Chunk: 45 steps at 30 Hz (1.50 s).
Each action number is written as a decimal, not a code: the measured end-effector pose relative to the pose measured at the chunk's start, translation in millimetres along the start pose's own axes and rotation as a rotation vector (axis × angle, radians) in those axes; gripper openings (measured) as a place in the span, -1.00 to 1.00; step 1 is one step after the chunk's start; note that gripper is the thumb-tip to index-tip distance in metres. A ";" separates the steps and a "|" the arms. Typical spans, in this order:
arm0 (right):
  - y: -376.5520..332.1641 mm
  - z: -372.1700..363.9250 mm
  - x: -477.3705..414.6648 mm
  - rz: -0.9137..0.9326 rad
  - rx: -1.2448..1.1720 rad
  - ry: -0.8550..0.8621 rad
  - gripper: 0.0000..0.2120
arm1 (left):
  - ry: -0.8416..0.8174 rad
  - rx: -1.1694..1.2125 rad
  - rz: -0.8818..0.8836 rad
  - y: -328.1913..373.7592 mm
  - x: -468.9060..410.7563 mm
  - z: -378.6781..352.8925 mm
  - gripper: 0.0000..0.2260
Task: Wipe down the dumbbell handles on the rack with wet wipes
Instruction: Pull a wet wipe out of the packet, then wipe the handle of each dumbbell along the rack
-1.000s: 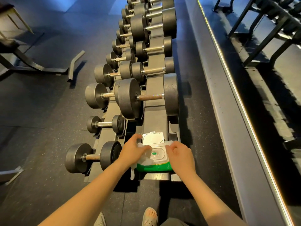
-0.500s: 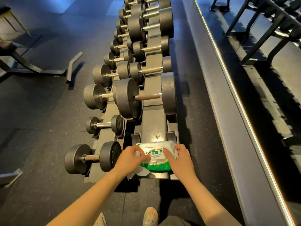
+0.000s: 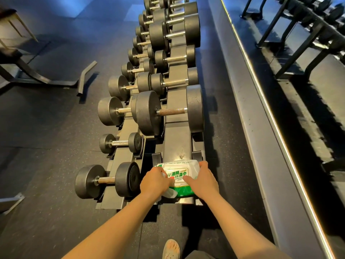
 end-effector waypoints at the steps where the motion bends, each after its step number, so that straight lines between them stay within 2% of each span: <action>1: 1.8 0.9 -1.1 -0.002 -0.019 0.000 -0.44 | -0.025 0.009 0.009 1.3 -0.5 -0.2 -0.72; 3: 6.2 1.1 -0.5 -0.006 -0.083 0.018 -0.43 | -0.060 0.122 0.038 2.6 0.8 4.6 -0.74; 6: 10.3 3.9 8.2 -0.006 -0.160 0.070 -0.50 | -0.098 0.513 0.116 -4.8 15.0 23.0 -0.85; 9: 5.7 24.1 22.5 0.023 -0.106 0.266 -0.63 | -0.111 0.751 0.204 -18.0 37.6 54.1 -0.95; 11: -10.3 36.2 35.9 0.087 -0.186 0.405 -0.76 | -0.151 0.823 0.223 -24.9 51.5 73.1 -0.81; 12: -23.6 36.0 43.1 0.107 -0.282 0.408 -0.83 | -0.178 0.829 0.201 -27.3 57.0 81.0 -0.72; 14: -56.3 18.8 56.7 0.112 -0.525 0.260 -0.91 | -0.226 0.863 0.128 -31.5 67.2 93.2 -0.59; 17: -100.7 -34.5 75.2 0.007 -0.970 -0.121 -0.82 | -0.261 0.908 0.015 -40.6 79.0 100.4 -0.58; 18: -109.8 -52.7 81.2 -0.048 -1.116 -0.196 -0.78 | -0.225 0.863 -0.033 -44.0 82.8 103.8 -0.61; 20: -118.1 -81.7 89.8 -0.126 -1.227 -0.198 -0.77 | -0.087 0.678 -0.153 -58.5 80.5 112.0 -0.71; 22: -123.9 -103.6 95.6 -0.146 -1.166 -0.156 -0.79 | 0.010 0.512 -0.269 -77.6 72.4 121.4 -0.80; 24: -136.8 -124.3 100.2 -0.139 -1.137 -0.166 -0.82 | -0.010 0.471 -0.257 -106.6 55.0 128.1 -0.88; 27: -163.5 -159.8 104.3 -0.153 -1.154 -0.192 -0.83 | -0.218 0.568 -0.059 -154.4 20.4 140.5 -0.93; 30: -193.8 -209.5 103.2 -0.204 -1.130 -0.126 -0.72 | -0.352 0.570 0.034 -195.8 -13.8 161.6 -0.98; 32: -219.3 -246.7 103.6 -0.244 -1.156 -0.073 -0.70 | -0.401 0.626 0.115 -219.8 -30.3 181.8 -0.94; 35: -251.5 -292.9 105.6 -0.280 -1.195 0.084 -0.73 | -0.503 0.695 0.220 -246.9 -46.4 213.9 -0.79; 37: -265.3 -311.4 108.2 -0.257 -1.125 0.181 -0.74 | -0.593 0.735 0.268 -258.6 -54.7 229.9 -0.72; 40: -276.4 -321.0 117.4 -0.238 -0.953 0.264 -0.86 | -0.670 0.606 0.224 -267.3 -64.0 236.0 -0.67; 42: -271.9 -324.6 118.1 -0.253 -0.892 0.298 -0.85 | -0.703 0.522 0.183 -270.3 -65.5 231.5 -0.72; 45: -251.0 -333.5 117.6 -0.411 -0.982 0.362 -0.84 | -0.670 0.411 0.133 -275.4 -70.5 224.8 -0.82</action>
Point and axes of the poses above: each hand's wrist, its own x-axis away from the middle knuckle, its own z-axis out of the back of the hand, y = z × x, the point moved 4 cm from there along -x, towards the middle knuckle, and after that the axes turned 10 degrees about z, right-handed, at the moved point
